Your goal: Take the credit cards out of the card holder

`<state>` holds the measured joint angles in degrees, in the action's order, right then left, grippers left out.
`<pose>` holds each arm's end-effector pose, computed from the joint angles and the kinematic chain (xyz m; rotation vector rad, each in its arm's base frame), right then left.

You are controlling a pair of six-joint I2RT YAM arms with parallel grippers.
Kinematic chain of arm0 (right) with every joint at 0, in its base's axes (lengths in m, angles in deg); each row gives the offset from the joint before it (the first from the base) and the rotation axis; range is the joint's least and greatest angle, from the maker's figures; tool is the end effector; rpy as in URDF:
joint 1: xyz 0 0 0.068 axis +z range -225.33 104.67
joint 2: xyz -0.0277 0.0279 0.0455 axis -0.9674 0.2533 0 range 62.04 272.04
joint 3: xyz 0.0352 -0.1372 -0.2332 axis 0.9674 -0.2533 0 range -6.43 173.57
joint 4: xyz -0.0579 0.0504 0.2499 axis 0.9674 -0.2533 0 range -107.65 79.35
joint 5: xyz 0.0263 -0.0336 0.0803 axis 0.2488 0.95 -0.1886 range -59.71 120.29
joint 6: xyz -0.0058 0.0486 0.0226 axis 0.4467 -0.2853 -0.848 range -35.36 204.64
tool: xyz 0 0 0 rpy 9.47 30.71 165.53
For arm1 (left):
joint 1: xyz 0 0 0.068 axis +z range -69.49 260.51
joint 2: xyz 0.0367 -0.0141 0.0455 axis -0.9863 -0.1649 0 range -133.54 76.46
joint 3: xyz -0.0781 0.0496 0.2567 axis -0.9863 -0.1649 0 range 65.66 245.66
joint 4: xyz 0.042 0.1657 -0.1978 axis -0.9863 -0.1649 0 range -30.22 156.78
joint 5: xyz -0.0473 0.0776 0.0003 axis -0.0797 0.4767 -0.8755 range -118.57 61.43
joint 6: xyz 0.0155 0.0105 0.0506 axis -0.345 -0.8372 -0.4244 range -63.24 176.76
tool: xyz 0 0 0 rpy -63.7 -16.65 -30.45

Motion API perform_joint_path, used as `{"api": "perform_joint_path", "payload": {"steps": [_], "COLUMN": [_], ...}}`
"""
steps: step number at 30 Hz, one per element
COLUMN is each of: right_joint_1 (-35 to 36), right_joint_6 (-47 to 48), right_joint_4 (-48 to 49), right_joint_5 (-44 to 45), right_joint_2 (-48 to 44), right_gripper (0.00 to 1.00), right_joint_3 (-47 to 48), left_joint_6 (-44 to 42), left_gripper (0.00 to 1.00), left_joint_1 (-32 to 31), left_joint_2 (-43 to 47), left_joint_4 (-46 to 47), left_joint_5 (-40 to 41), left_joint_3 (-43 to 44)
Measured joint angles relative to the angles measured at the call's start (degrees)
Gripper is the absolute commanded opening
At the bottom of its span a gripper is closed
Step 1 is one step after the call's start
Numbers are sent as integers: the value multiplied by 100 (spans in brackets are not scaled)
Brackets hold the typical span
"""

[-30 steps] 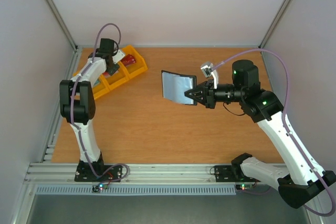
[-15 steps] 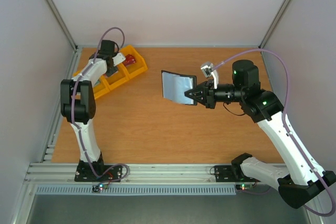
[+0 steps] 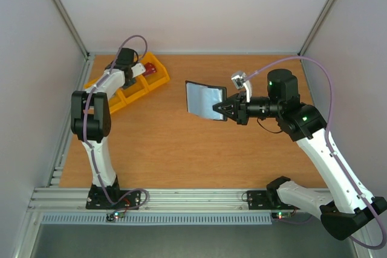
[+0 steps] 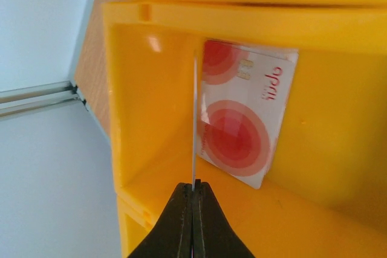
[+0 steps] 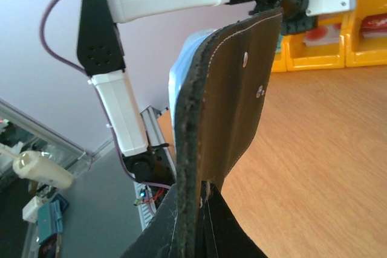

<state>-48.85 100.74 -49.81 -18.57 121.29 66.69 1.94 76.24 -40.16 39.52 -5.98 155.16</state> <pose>0.1641 0.1115 0.4158 -1.1983 1.5704 0.9678 0.4457 -0.0196 0.2044 1.1465 2.3638 0.8331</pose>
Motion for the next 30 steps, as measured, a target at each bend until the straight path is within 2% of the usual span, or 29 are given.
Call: {"api": "perform_joint_path", "payload": {"steps": [5,10,18,21,28,30], "right_joint_1": [15,17,11,-26,-323,-492], "right_joint_6": [-90,-332,-632,-791,-1309,-1346], "right_joint_4": [-98,-214,-468,-448,199,315], "right_joint_5": [332,684,767,503,-323,-437], "right_joint_2": [166,758,1327,1735,2736,3032], "right_gripper": [1,1,1,1,1,5], "right_joint_3": [-2,-81,-341,-437,-1366,-1526], "left_joint_6": [313,758,1491,1775,2326,2457], "left_gripper": [0,0,0,0,0,0], "left_joint_1": [0,0,0,0,0,-2], "left_joint_2": [4,168,616,772,1134,1263], "left_joint_4": [-302,-640,-1497,-1860,-2682,-2924], "left_joint_5": [-79,-295,-844,-1161,-2026,-2409], "left_joint_3": [472,848,1460,1659,1838,1843]}}
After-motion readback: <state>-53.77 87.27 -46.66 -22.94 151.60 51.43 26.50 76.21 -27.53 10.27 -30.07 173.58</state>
